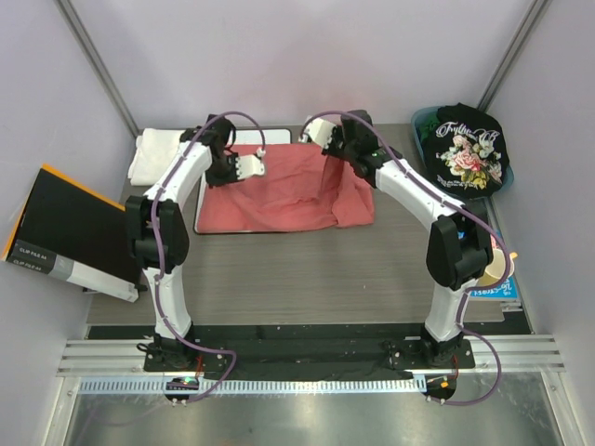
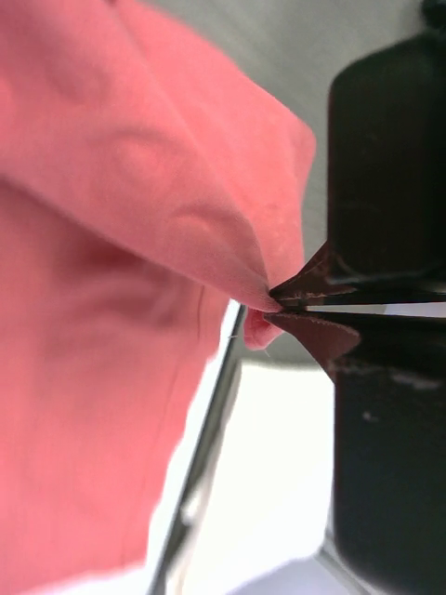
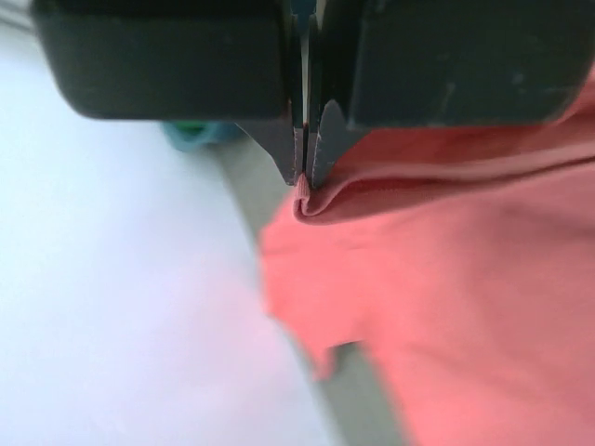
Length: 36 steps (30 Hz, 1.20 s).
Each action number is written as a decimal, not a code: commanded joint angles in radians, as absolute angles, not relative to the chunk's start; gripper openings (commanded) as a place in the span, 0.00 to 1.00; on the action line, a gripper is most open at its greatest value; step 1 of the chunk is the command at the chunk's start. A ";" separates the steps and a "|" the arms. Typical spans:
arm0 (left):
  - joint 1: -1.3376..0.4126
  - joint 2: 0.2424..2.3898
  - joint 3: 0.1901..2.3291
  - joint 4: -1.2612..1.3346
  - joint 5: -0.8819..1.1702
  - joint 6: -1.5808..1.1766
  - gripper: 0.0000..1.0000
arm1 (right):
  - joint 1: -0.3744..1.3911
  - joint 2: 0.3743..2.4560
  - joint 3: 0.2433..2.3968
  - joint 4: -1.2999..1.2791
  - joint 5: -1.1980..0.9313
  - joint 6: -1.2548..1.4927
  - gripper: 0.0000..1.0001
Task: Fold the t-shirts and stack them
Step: Flatten out the tshirt
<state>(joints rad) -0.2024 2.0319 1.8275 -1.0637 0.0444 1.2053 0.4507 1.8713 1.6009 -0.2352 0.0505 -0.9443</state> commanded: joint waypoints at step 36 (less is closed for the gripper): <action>-0.126 1.198 1.689 -0.928 0.321 1.085 0.00 | -0.037 1.129 1.802 -0.577 -0.356 -0.712 0.01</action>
<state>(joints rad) -0.1333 1.2881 1.6505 -0.9718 0.2558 1.0840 -0.0307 1.1526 1.6558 -0.6071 -0.3878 -0.6567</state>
